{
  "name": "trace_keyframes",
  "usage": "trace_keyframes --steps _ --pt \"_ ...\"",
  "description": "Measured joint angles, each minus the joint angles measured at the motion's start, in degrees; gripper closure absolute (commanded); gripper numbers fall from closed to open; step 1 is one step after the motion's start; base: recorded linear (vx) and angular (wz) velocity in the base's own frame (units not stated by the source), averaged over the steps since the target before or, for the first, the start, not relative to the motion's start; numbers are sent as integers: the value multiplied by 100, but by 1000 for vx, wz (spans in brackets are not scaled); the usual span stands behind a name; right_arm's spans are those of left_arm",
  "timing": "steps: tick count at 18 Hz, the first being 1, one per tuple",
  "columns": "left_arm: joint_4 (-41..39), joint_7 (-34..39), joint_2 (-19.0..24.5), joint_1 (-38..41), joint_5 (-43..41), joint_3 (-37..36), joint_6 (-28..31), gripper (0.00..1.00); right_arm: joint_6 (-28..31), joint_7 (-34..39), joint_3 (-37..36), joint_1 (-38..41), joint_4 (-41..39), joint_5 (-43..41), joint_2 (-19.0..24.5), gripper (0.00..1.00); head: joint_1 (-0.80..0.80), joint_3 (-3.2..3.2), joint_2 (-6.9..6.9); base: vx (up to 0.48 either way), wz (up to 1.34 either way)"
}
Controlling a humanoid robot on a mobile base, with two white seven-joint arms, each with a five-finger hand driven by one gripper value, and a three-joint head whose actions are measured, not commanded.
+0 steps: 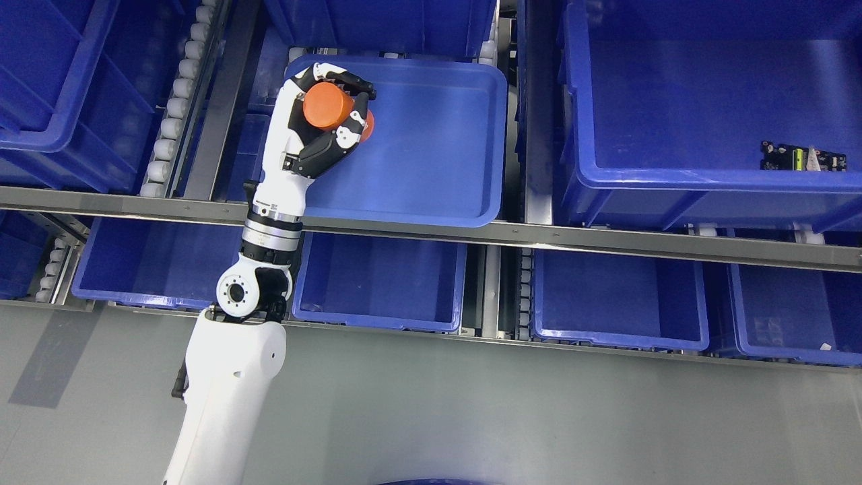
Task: Grab orange capacitor from left shelf to right desk
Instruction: 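Hold the capacitor in the left hand while the robot turns toward the steel table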
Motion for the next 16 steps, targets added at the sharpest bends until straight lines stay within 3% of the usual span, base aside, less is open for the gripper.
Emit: trace_keyframes --steps 9,16 --pt "-548 97 0 225 44 52 -108 99 0 0 0 0 0 0 0 0 0 0 0 -9 2" --pt "-777 777 0 276 51 40 -121 99 0 0 0 0 0 0 0 0 0 0 0 -102 35"
